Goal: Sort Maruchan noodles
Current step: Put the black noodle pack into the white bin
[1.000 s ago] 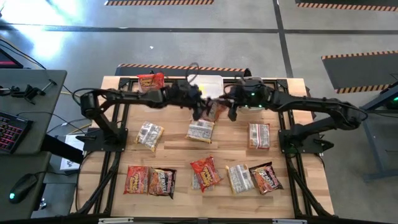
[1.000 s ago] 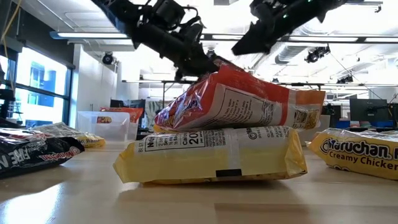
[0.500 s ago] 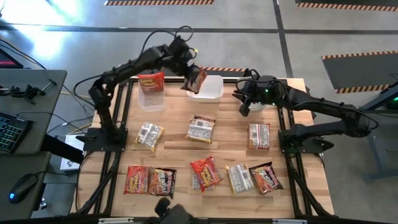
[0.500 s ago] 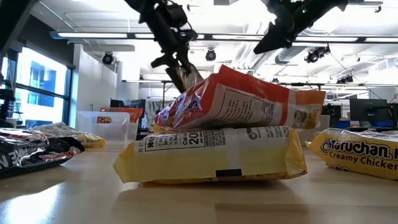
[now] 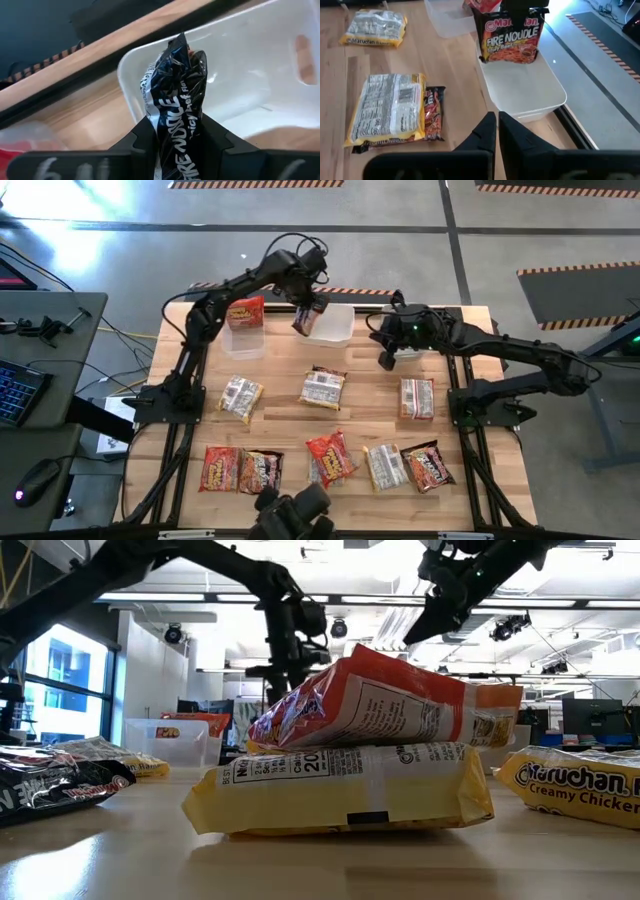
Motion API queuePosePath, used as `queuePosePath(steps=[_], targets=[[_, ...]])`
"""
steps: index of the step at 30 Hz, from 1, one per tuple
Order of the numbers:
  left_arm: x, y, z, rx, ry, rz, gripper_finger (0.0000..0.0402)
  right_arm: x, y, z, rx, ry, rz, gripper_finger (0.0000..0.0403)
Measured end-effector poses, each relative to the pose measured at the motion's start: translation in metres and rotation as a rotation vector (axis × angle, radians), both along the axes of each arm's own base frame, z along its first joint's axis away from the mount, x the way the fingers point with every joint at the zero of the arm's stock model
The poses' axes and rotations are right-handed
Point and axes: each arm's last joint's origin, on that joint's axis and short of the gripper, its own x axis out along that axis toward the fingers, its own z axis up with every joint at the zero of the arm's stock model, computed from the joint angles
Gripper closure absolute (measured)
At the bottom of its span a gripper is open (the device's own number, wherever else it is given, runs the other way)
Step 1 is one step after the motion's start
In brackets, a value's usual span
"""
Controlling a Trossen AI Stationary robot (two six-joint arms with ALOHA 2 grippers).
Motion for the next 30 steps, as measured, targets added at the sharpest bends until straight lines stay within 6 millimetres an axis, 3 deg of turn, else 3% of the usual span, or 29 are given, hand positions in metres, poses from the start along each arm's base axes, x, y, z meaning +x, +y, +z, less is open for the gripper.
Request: queuePosePath(steps=[11,19,30], targets=[[-0.0059,0.0070,-0.0047,0.029,0.057,0.060,0.0326,0.0000,0.0001,-0.0013,0.005,0.010,0.000,0.0402],[-0.0032,0.0048,-0.0047,0.042,0.062,0.023,0.0261,-0.0010,0.0005,-0.0029,0.017,0.026,-0.003,0.0403],[0.0001,-0.0002,-0.0029,0.141,0.153,-0.088,0.0255,-0.0013,0.0009,-0.0047,0.023,0.031,-0.005,0.0403]])
